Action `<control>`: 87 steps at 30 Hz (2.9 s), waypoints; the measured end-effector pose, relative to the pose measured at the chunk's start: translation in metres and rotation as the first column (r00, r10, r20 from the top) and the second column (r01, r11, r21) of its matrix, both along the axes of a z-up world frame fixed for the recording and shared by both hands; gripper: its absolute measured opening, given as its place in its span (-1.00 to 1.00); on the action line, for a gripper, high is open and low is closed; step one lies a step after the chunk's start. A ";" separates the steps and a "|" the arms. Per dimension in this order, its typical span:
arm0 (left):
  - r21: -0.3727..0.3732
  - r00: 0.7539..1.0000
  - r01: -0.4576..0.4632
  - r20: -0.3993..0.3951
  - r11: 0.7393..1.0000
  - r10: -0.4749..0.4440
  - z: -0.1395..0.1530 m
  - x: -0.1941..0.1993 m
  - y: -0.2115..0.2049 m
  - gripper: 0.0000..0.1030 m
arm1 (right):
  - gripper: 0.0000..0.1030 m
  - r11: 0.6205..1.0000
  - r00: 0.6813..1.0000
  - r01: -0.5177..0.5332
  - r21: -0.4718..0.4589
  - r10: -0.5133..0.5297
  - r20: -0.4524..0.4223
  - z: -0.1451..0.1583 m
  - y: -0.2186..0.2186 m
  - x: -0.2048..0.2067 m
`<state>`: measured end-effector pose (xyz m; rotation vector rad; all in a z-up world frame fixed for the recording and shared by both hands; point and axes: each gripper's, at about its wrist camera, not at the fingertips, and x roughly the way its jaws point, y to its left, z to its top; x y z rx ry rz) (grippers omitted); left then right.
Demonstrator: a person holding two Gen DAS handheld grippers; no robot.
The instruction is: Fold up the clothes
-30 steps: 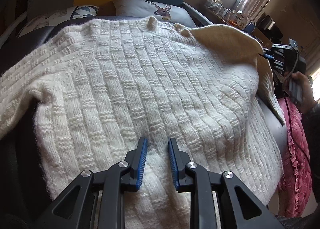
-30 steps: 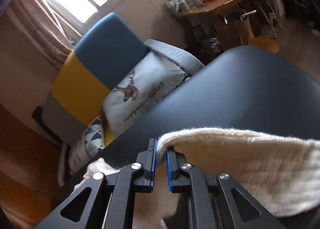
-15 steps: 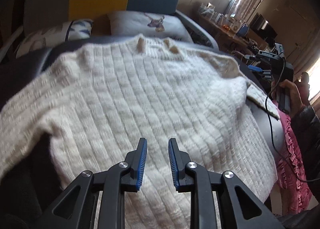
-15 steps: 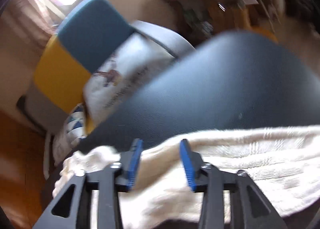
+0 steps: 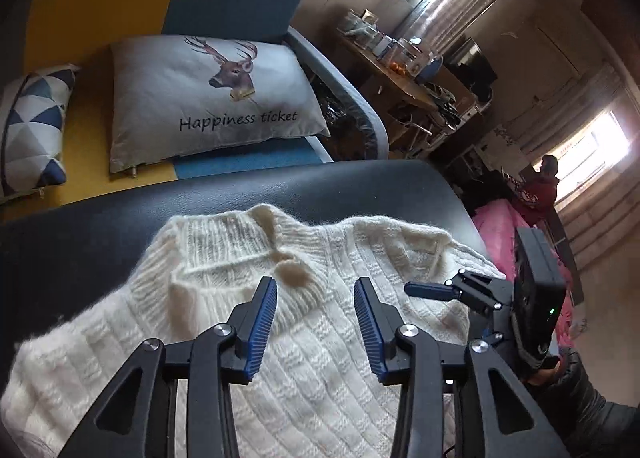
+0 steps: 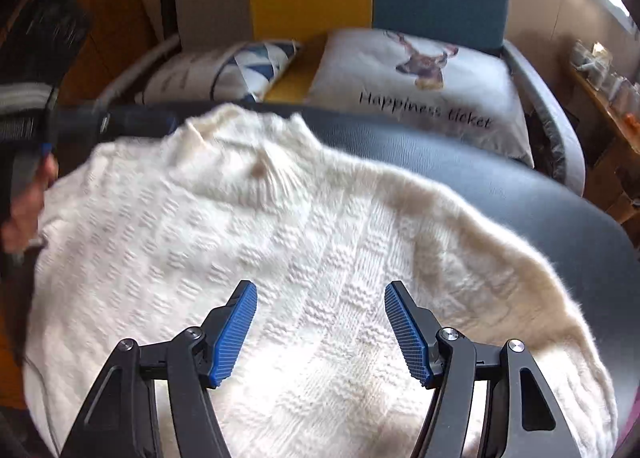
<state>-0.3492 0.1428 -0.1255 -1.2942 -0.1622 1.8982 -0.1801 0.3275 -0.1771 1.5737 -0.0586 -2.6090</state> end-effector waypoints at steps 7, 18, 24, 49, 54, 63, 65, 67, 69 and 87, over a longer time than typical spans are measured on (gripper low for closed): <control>-0.015 0.988 0.076 0.138 0.997 -0.073 -0.035 -0.030 0.025 0.07 | 0.35 0.997 0.999 0.018 -0.080 -0.020 -0.025 -0.022 0.015 0.009; 0.038 0.985 0.172 0.015 0.984 -0.173 -0.019 -0.002 0.054 -0.92 | 0.68 0.999 0.999 -0.020 0.028 0.021 -0.044 -0.025 -0.007 0.020; -0.086 0.992 0.081 -0.086 0.993 -0.089 -0.028 -0.010 0.064 -0.94 | 0.82 1.000 0.997 -0.002 0.024 0.004 -0.077 -0.034 -0.006 0.037; -0.159 0.953 -0.250 -0.217 0.955 0.213 -0.033 0.103 -0.099 -0.63 | 0.80 0.835 0.998 -0.062 -0.547 0.035 -0.059 0.026 -0.043 -0.082; -0.191 0.952 -0.237 -0.239 0.952 0.189 -0.045 0.116 -0.099 -0.63 | 0.73 0.762 0.993 0.065 -0.644 0.017 0.120 -0.018 -0.055 -0.132; -0.113 0.959 -0.243 -0.179 0.963 0.221 -0.051 0.111 -0.109 -0.63 | -0.20 0.793 0.987 -0.059 -0.607 0.136 0.082 -0.025 -0.103 -0.143; -0.122 0.957 -0.245 -0.188 0.962 0.220 -0.050 0.113 -0.107 -0.63 | -0.52 0.806 0.993 -0.067 -0.588 0.112 0.040 -0.018 -0.103 -0.144; -0.148 0.954 -0.249 -0.210 0.957 0.215 -0.048 0.115 -0.102 -0.63 | -0.67 0.801 0.994 -0.093 -0.591 0.104 -0.017 -0.006 -0.104 -0.145; -0.173 0.950 -0.254 -0.227 0.951 0.212 -0.046 0.119 -0.098 -0.63 | -0.67 0.799 0.995 -0.104 -0.592 0.092 -0.049 -0.003 -0.105 -0.152; -0.149 0.870 -0.450 -0.292 0.880 0.396 -0.009 0.086 -0.167 -0.63 | 0.32 0.868 0.996 -0.079 -0.490 0.051 -0.072 0.017 -0.076 -0.108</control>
